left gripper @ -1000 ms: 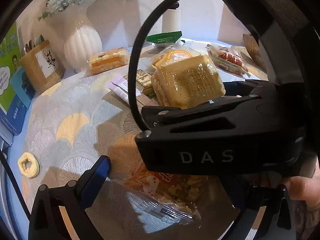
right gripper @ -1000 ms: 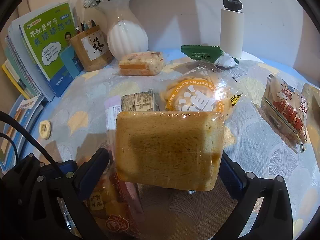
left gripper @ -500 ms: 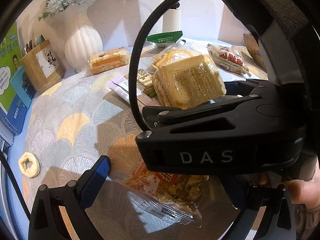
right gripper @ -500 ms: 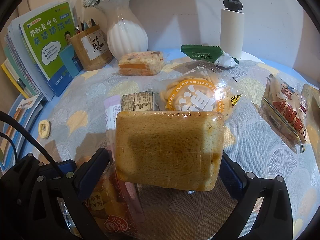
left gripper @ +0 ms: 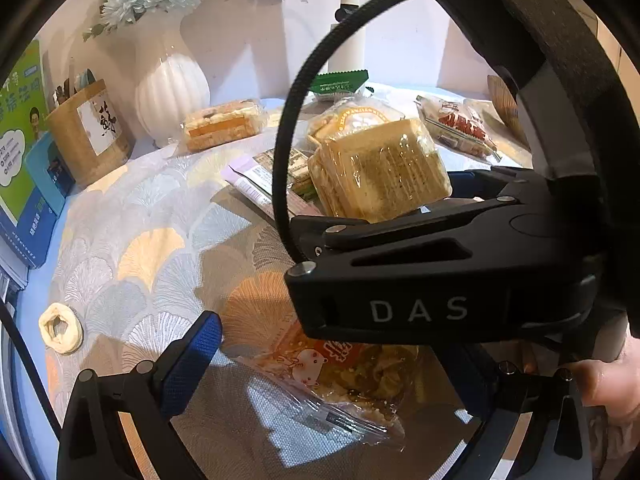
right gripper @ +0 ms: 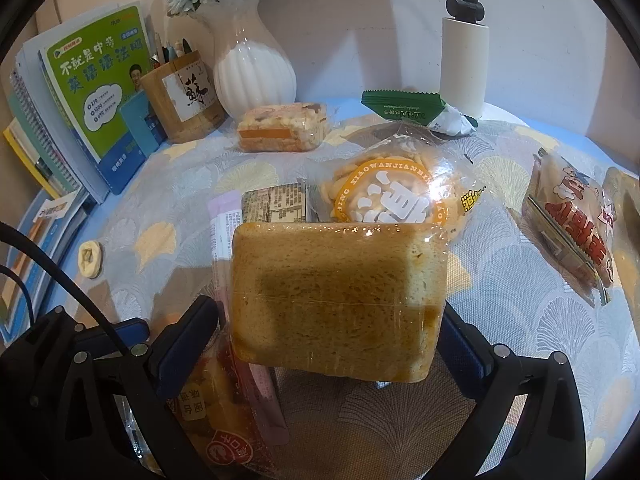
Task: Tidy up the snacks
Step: 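Lift the bread loaf with the right tool while the left tool grasps the red pastry packet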
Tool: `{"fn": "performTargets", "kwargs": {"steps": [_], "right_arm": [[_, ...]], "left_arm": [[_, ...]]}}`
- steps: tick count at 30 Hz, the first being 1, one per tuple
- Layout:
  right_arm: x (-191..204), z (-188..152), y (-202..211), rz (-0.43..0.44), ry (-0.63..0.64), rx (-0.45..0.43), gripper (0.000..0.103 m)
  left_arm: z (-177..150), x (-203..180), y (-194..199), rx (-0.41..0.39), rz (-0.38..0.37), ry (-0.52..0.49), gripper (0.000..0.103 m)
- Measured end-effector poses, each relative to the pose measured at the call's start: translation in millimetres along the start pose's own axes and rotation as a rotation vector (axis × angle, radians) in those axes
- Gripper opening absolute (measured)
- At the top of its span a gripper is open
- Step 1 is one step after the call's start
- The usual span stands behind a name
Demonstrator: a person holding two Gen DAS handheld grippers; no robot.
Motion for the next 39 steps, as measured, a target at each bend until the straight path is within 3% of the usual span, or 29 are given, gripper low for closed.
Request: {"fn": "performTargets", "kwargs": {"steps": [29,31,33,34,36,39], "right_arm": [[-0.4,0.9,0.7,0.000,-0.003,-0.002,0.103],[-1.4,1.0,1.5,0.009,-0.009,-0.006,0.103],[-2.2,1.3,3.6,0.022,-0.019,-0.013,0.101],[-3.5,1.8,5.9,0.028,-0.026,-0.020,0.093],[-4.2,2.5,10.6,0.035,-0.033,-0.036,0.080],[-1.0,2.4,14.2,0.052,-0.027,-0.046,0.079]], "left_arm": [[2.8,1.4,8.0,-0.021,0.004,0.005,0.102],[3.3,-0.8,7.7,-0.027,0.001,0.002,0.098],[3.8,-4.3,10.3,-0.040,-0.019,-0.004,0.080],[3.9,-5.0,11.4,-0.045,-0.022,-0.010,0.077],[4.5,-6.0,13.3,-0.055,-0.037,-0.009,0.060],[4.2,-9.0,18.0,-0.070,-0.077,0.003,0.053]]}}
Point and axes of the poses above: each gripper's, at about its wrist camera, not at the fingertips, and y roughly against the way its jaws point, x to its left, z to its top, the point moved 7 cm from there along -y, roughly the way its jaws point, and after that the axes turned 11 degrees about -x, right-handed, at the moved point
